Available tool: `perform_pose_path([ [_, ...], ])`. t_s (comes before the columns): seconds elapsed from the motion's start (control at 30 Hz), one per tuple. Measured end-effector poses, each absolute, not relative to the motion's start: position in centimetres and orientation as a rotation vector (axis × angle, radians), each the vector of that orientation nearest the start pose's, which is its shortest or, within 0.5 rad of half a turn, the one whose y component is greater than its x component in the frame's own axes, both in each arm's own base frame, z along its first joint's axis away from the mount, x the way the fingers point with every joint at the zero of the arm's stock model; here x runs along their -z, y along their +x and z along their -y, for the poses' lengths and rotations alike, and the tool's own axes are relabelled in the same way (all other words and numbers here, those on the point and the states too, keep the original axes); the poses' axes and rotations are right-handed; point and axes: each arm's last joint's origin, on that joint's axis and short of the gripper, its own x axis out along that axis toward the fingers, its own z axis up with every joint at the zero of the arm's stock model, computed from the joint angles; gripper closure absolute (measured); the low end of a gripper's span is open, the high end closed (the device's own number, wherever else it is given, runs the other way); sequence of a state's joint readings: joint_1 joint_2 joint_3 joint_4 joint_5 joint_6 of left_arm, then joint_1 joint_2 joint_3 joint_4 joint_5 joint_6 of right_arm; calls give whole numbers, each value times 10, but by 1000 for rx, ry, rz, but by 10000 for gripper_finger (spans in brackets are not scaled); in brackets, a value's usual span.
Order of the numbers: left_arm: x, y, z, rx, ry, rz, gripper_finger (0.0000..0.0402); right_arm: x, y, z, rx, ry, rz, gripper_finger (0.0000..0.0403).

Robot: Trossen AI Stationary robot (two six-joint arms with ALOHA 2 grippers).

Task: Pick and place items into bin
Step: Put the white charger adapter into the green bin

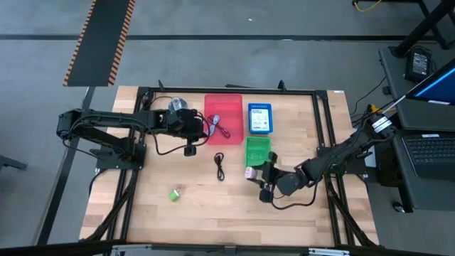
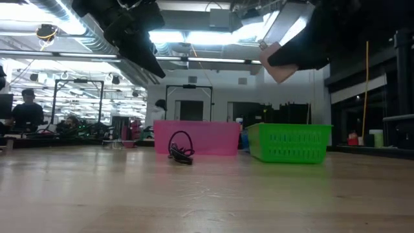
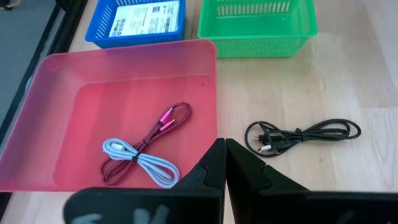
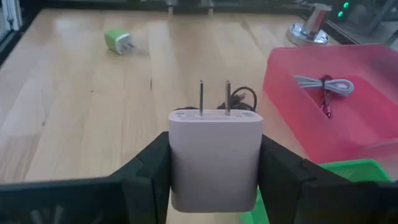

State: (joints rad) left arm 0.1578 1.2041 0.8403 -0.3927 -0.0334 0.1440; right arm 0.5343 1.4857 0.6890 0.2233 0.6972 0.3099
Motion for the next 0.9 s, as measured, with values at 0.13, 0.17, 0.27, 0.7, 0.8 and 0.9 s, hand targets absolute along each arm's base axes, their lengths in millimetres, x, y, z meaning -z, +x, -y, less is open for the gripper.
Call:
perform_pose_path([
  [0.13,-253,243,-40,-128,90,-761,396,-181,252,-126,232,-77,-448,240],
  [0.17,-253,243,-40,-128,90,-760,395,-184,251,-124,234,-77,-438,240],
  [0.27,-253,243,-40,-128,90,-760,394,-192,247,-117,246,-61,-410,240],
  [0.7,-257,246,-40,-130,102,-712,393,-207,231,-101,404,18,-328,235],
  [0.8,-257,247,-40,-132,103,-706,394,-212,236,-94,444,29,-321,235],
  [0.9,-257,247,-40,-132,103,-706,395,-216,242,-83,475,61,-373,235],
])
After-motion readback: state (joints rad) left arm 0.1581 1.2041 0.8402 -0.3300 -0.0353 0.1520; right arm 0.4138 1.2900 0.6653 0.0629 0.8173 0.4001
